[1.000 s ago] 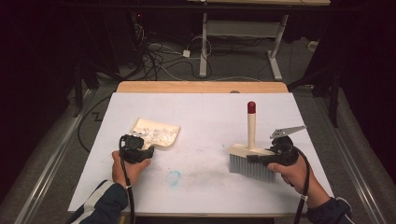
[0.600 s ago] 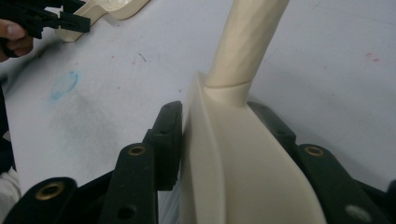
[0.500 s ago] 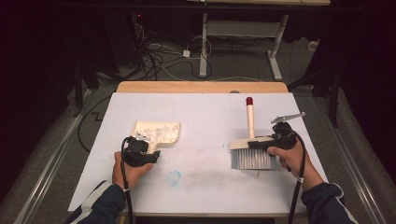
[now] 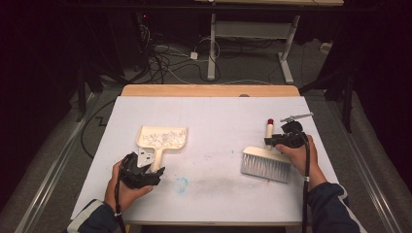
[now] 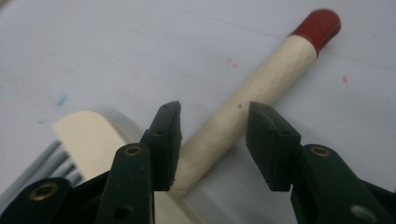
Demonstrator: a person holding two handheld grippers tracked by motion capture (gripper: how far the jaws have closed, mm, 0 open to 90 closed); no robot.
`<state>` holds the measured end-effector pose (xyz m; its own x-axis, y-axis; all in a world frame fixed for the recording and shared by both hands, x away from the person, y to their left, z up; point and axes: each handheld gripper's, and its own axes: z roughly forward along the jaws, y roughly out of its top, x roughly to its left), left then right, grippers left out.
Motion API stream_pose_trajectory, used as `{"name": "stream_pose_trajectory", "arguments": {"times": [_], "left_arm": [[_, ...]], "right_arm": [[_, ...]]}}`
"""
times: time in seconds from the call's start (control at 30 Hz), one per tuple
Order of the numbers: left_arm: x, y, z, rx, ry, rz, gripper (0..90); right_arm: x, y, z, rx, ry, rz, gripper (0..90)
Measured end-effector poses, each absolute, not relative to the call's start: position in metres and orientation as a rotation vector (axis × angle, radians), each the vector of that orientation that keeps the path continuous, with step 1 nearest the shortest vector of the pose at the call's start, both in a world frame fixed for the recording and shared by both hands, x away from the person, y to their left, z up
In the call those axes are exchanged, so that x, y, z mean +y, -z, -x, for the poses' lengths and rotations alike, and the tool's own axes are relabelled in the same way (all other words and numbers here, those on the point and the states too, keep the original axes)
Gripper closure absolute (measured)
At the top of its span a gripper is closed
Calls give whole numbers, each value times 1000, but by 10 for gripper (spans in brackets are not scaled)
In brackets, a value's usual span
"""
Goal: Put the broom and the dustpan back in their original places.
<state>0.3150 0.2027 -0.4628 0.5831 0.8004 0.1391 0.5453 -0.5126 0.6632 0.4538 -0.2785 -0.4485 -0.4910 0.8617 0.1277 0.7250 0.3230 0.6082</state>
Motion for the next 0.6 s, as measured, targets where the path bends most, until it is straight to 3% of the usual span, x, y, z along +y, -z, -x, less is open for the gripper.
{"name": "stream_pose_trajectory", "arguments": {"times": [0.07, 0.27, 0.6], "left_arm": [[208, 464, -310, 1077, -587, -2246, 294], [218, 468, -304, 1091, -568, -2244, 295], [215, 469, -305, 1055, -579, -2240, 299]], "right_arm": [[-276, 455, -459, 2327, -880, -1492, 491], [-264, 458, -465, 2313, -869, -1493, 536], [-258, 459, -468, 2310, -827, -1453, 531]]}}
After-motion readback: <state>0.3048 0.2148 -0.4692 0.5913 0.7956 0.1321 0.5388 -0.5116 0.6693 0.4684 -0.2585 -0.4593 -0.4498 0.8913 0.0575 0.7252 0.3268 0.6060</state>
